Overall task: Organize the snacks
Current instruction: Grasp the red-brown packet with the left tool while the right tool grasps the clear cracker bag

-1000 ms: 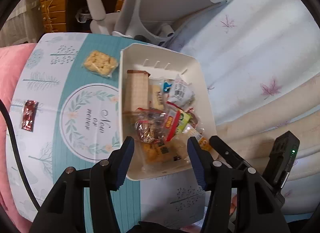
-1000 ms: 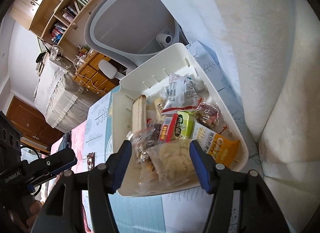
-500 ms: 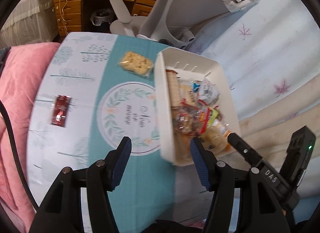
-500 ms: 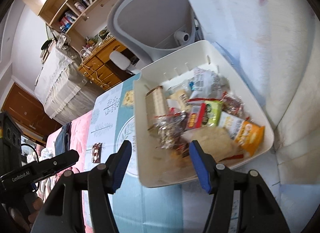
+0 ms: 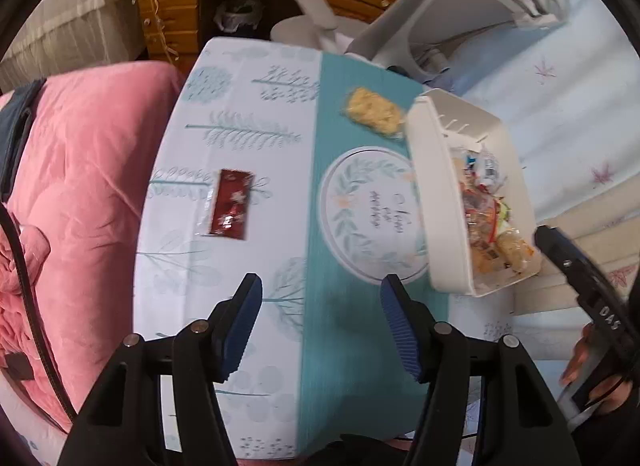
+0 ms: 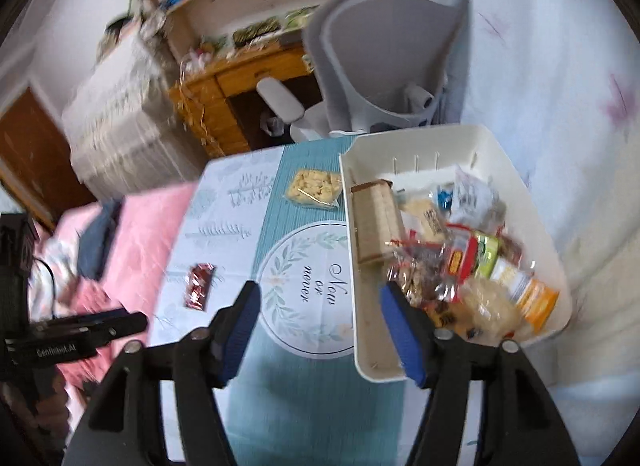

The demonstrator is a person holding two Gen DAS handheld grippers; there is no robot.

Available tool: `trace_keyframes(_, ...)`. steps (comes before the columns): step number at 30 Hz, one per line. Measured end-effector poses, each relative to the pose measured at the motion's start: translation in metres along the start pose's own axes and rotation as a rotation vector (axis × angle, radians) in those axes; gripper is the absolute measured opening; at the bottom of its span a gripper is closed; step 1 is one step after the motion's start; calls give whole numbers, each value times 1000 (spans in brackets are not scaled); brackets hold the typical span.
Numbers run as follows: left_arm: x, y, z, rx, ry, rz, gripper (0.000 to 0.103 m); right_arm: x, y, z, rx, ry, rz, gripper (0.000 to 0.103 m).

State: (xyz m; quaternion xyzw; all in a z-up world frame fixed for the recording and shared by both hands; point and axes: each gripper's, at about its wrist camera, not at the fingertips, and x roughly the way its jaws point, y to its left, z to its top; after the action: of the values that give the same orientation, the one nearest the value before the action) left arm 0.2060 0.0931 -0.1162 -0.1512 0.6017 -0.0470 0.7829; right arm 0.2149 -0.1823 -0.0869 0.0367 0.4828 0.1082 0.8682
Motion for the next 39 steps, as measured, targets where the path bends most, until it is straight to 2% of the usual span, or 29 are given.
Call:
trace_keyframes(1,4,10,3,-13,18,-2,65,1,5,3,-26,9,-24,74)
trace_keyframes(4,18,26,10,-42,62,-13,67,8,20,17,-109,45,-91,75)
trace_keyframes(7,27,36,15,-63,71,-32,81,17,33,33,-205,84,-125,75)
trace_keyframes(10,35,45,20,-101,62,-36,81,29,44,50,-317,118,-158,75)
trace_keyframes(16,60,66,32,-206,47,20,81,65,55,95,-495,155,-126,75)
trace_keyframes(24,91,82,46,-278,17,85,81,132,65,139,-731,207,-41,75)
trace_keyframes(28,106,83,53,-307,-18,105,81,168,68,146,-810,259,17,75)
trace_keyframes(35,130,83,59,-326,-55,146,81,232,69,145,-855,353,59,75)
trace_keyframes(39,140,82,63,-320,-70,147,77,261,70,138,-886,407,70,75)
